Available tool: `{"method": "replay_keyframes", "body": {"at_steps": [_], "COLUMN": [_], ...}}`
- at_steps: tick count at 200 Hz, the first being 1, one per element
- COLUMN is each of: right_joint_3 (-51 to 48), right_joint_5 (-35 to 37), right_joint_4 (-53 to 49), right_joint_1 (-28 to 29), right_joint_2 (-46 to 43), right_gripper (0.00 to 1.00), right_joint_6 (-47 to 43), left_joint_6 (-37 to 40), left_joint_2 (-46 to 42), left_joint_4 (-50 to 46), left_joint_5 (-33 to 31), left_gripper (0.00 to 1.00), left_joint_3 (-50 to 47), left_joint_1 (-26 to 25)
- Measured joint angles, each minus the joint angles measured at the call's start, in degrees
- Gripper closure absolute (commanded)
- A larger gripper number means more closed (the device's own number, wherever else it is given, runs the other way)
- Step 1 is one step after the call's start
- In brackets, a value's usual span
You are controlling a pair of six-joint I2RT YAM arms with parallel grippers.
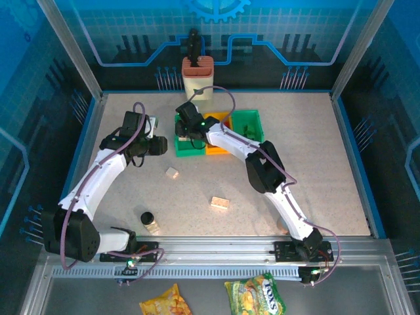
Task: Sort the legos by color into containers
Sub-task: Place the lego in the container.
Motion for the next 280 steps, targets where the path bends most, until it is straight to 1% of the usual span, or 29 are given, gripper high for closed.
{"method": "replay_keyframes", "body": {"at_steps": [39,71,111,158,195,225,280], "right_joint_3": [3.0,3.5,3.4,1.2,-1.9,-4.7,-15.7], "right_joint_5": [0.7,1.6,1.9,2.4,2.7,2.8,2.7], "right_joint_4": [0.4,0.4,0.7,2.4,2.5,2.5,2.5], "right_joint_1": [-0.3,-0.3,-0.3,-0.2,0.0,0.3,0.2], "right_joint_2": [3.0,3.5,3.5,2.4,-1.8,-7.0,-19.4], "right_gripper": [0.67,0.58,0.52,0.51,0.51,0.51,0.51], "right_joint_6": [1.9,3.0,3.1,2.5,1.1,-0.7,-3.0], "left_joint_6": [0.0,0.0,0.0,0.0,0.0,0.0,0.2], "left_joint_2": [0.0,0.0,0.0,0.0,0.8,2.8,6.5], "left_joint_4": [0.0,0.0,0.0,0.0,0.0,-0.2,-1.8], "left_joint_5": [0.0,0.0,0.0,0.0,1.1,2.3,4.4], "left_gripper": [0.52,0.52,0.52,0.52,0.52,0.52,0.52], "left_joint_3": [0.0,0.0,0.0,0.0,0.0,0.0,0.2], "left_joint_1": [0.0,0.0,0.1,0.2,0.2,0.2,0.2]}}
